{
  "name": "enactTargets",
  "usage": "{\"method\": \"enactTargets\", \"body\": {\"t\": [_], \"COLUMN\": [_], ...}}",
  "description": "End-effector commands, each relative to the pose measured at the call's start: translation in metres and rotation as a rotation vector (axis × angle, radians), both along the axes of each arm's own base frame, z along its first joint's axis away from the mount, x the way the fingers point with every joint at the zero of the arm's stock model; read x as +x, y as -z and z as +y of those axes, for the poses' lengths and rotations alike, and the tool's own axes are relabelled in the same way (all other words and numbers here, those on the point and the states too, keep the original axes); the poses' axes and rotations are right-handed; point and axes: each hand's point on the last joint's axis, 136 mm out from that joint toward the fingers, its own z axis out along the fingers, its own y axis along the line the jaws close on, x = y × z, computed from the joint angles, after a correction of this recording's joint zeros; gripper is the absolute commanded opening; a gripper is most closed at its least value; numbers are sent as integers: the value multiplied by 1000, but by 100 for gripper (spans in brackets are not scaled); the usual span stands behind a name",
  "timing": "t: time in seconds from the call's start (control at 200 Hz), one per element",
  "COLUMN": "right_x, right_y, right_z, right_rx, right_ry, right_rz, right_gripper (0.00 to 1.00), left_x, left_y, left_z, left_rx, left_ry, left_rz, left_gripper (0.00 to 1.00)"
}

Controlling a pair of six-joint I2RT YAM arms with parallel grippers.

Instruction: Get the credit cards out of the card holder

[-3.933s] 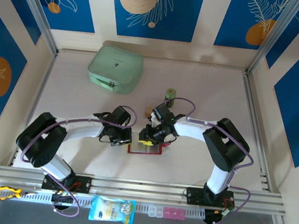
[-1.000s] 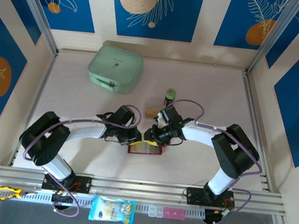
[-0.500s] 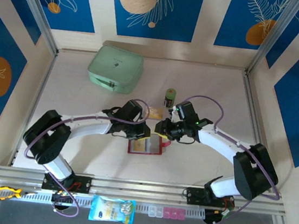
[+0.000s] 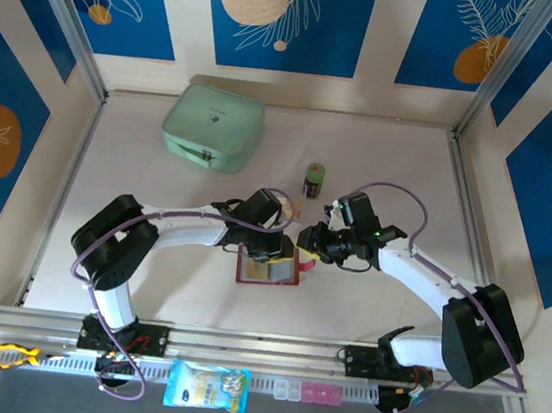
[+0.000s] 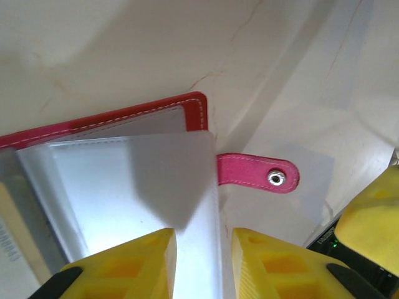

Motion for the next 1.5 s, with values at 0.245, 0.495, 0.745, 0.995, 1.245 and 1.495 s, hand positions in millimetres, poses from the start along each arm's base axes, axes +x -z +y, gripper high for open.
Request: {"method": "enactTargets", "body": {"t": [0.245, 0.495, 0.745, 0.995, 1.245, 1.495], "right_x": [-5, -5, -8, -13, -19, -22], "right_y": [-2, 0, 7, 20, 31, 41], "right_z": [-4, 8, 28, 51, 74, 82], "right_rx": [5, 28, 35, 25, 9, 1], "right_ry": [-6, -33, -87, -141, -188, -201], "right_rz": [5, 7, 7, 34, 60, 78], "right_gripper": [37, 36, 35, 32, 29, 28], "left_x": [5, 2, 0, -11, -13, -14], "left_y": [-22, -18, -9, 7, 17, 27], "left_z": [-9, 12, 52, 95, 109, 107], "left_rx": [-30, -6, 25, 51, 52, 50], "left_ry": [27, -13, -94, -181, -205, -192], "left_rz": [-50, -56, -47, -22, -11, 17], "left_gripper": [32, 29, 26, 22, 16, 13]}}
